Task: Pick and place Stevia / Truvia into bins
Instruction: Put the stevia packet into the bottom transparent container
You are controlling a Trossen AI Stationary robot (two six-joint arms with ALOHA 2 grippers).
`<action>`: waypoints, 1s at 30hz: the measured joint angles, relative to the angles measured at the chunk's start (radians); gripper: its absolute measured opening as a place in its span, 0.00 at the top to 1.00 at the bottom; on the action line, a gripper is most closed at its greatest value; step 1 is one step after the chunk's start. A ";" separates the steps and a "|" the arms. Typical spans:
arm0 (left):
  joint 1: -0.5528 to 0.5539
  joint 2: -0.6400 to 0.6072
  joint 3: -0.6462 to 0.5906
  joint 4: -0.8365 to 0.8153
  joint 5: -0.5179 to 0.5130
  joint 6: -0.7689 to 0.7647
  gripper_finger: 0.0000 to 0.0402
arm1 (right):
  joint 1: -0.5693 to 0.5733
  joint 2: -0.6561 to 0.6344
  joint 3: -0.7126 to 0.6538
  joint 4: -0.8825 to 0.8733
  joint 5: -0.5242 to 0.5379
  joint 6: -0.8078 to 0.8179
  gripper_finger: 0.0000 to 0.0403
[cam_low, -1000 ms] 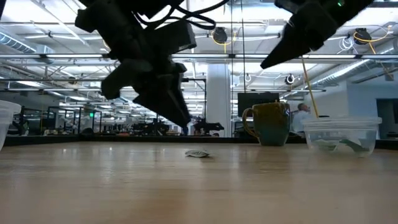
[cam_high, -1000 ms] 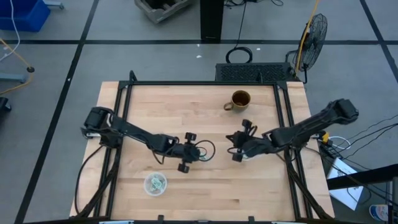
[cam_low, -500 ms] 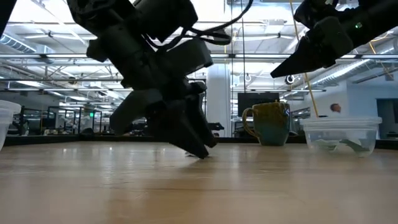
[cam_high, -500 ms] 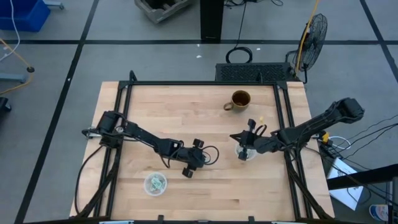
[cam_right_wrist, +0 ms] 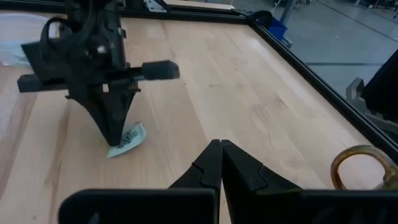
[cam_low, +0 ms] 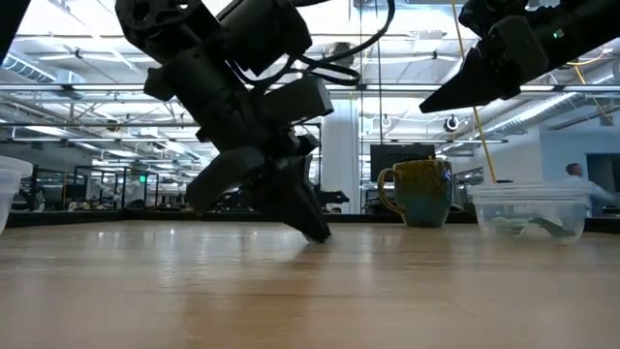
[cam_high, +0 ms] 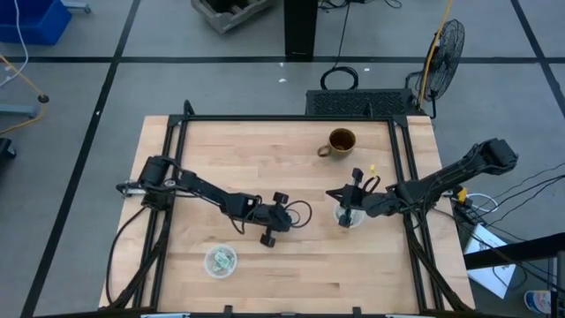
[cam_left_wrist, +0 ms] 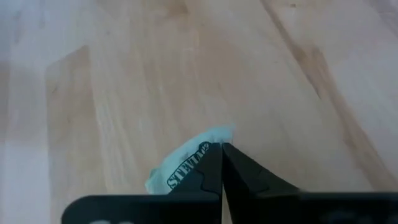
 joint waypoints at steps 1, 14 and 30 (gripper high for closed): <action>0.000 -0.006 -0.001 -0.007 0.000 -0.006 0.98 | 0.000 0.000 0.000 0.000 0.000 0.000 1.00; -0.142 -0.408 0.000 -0.500 0.051 -0.135 0.99 | 0.000 0.000 0.000 0.008 -0.002 0.000 1.00; -0.370 -0.506 -0.116 -0.734 0.356 -0.575 0.99 | 0.000 0.000 0.000 0.030 -0.003 -0.001 1.00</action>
